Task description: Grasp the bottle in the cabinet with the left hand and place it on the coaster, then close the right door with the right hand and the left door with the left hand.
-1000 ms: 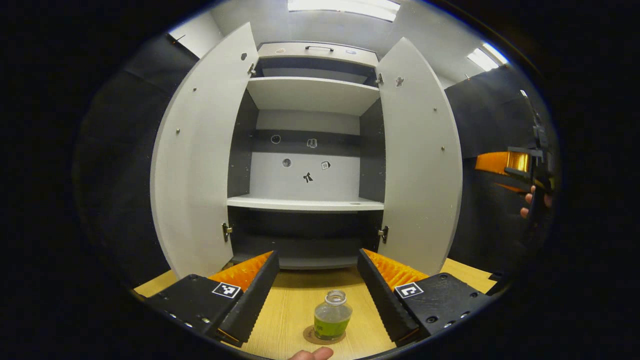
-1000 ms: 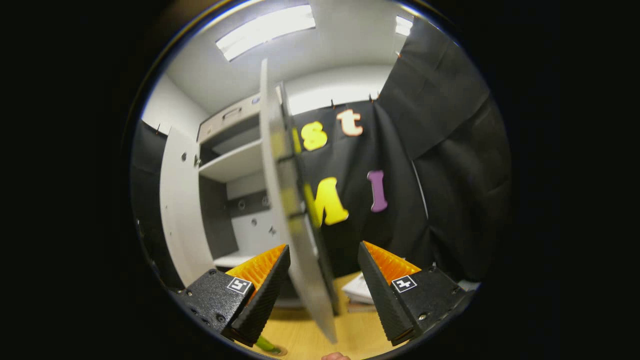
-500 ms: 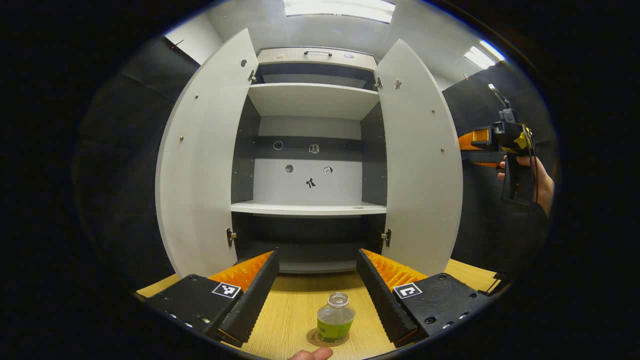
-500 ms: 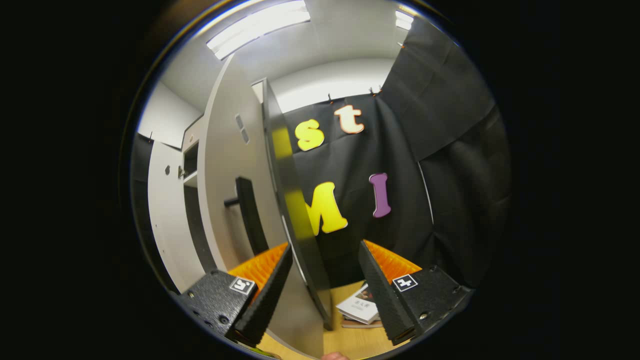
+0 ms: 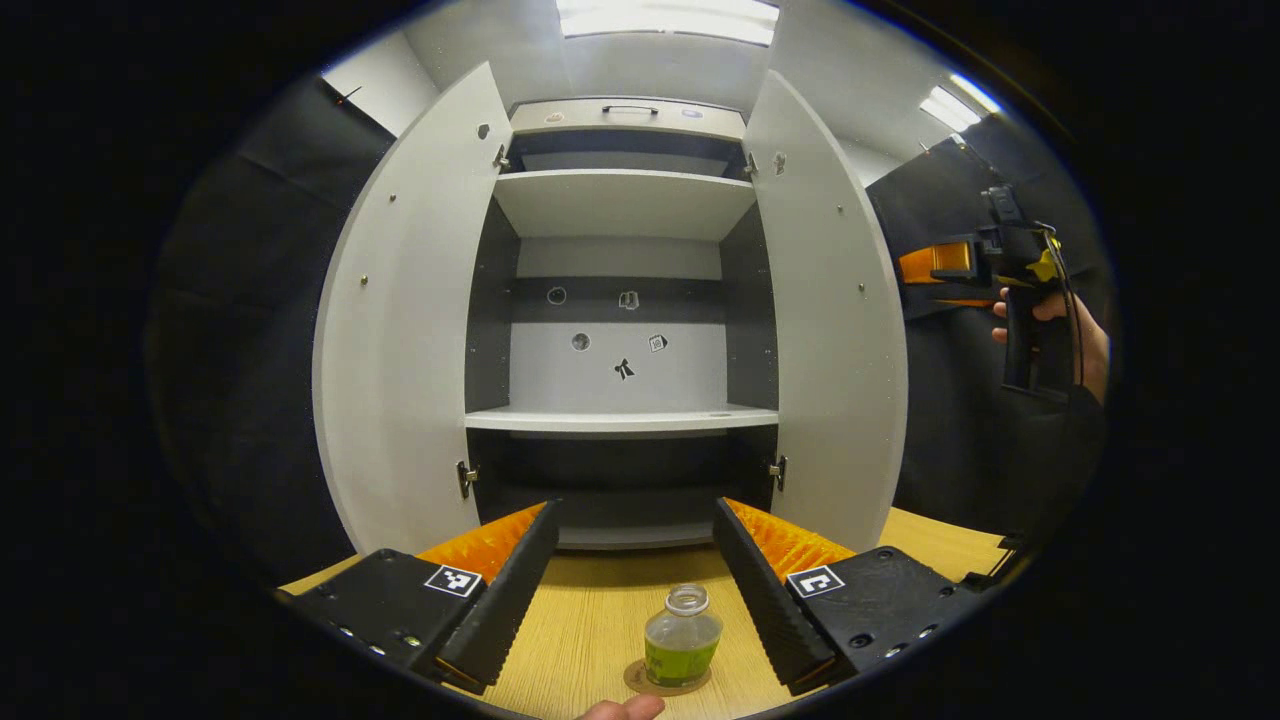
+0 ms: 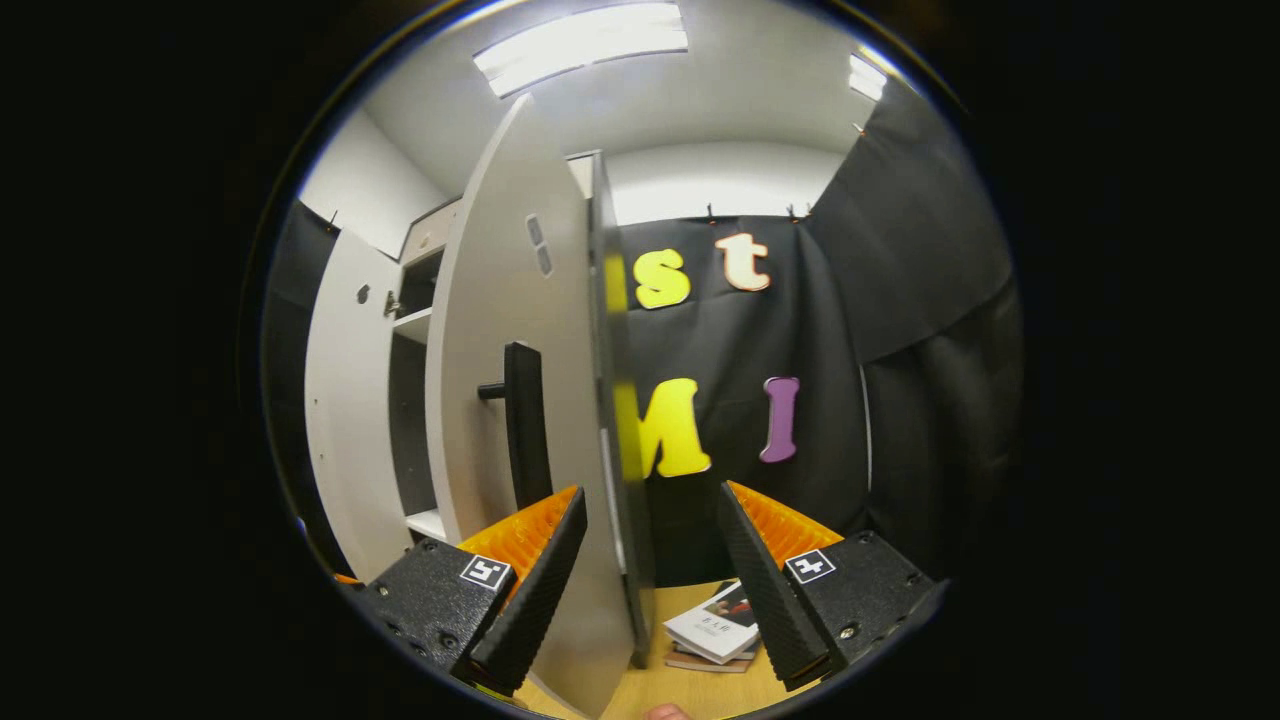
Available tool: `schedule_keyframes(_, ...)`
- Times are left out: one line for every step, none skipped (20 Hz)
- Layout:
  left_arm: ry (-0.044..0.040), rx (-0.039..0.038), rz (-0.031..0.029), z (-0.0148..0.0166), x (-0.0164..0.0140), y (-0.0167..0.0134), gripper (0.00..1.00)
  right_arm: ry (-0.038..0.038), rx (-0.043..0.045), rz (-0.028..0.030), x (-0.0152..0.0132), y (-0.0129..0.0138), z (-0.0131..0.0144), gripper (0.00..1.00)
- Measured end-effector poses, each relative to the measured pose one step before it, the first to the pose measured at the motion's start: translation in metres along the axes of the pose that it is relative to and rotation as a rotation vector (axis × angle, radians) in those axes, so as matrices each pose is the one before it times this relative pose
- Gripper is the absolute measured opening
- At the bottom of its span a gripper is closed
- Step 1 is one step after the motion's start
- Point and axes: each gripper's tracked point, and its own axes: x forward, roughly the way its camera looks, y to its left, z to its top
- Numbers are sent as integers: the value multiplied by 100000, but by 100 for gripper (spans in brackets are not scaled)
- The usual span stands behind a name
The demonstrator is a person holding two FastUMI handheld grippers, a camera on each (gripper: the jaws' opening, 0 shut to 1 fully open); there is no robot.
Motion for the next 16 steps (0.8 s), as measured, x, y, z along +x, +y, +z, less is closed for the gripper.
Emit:
schedule_keyframes(-131, 242, 221, 33, -64, 30, 95, 811, 322, 2283, 172, 1075, -242, 82)
schedule_keyframes(-522, 394, 773, 105, -32, 202, 95, 371, 145, 2531, 287, 1280, -137, 82)
schedule_keyframes(-383, 163, 954, -54, -259, 322, 95, 568, -461, 2079, 484, 1535, -367, 82)
schedule_keyframes(379, 28, 857, -96, -76, 382, 95, 50, -551, 1633, 597, 1091, -150, 82)
schedule_keyframes(582, -51, 870, -197, 54, 458, 95, 223, -501, 2641, 535, 974, -214, 82)
schedule_keyframes(446, -52, 958, -100, -18, 399, 94, 118, 500, 3240, 656, 1132, -132, 82)
schedule_keyframes(145, -162, 818, -88, -133, 269, 95, 1057, 1188, 2747, 727, 783, -471, 82)
schedule_keyframes(-301, -327, 839, 28, -17, 319, 94, 1217, 872, 2495, 834, 744, -536, 82)
schedule_keyframes(-223, -496, 900, -176, 22, 299, 94, 1752, 18, 595, 766, 276, -515, 82)
schedule_keyframes(394, -429, 428, -270, -33, 166, 94, 1121, -290, -1154, 730, -251, -380, 82)
schedule_keyframes(922, -16, 730, -325, -124, 205, 94, 789, 208, -998, 280, -303, -185, 82)
schedule_keyframes(481, 289, 883, -120, -95, 274, 95, 31, 1080, -105, 92, -180, -19, 82)
schedule_keyframes(-10, 163, 907, -136, -118, 252, 95, 98, 1122, 230, -123, -97, 22, 82)
schedule_keyframes(-91, -208, 668, -13, -29, 231, 94, 201, 908, 17, -194, -146, 58, 82)
schedule_keyframes(-27, -399, 494, -138, 24, 151, 95, 428, 238, 58, -345, -409, -101, 82)
schedule_keyframes(645, -424, 192, -132, 70, -5, 95, 782, -753, -469, -461, -387, -111, 82)
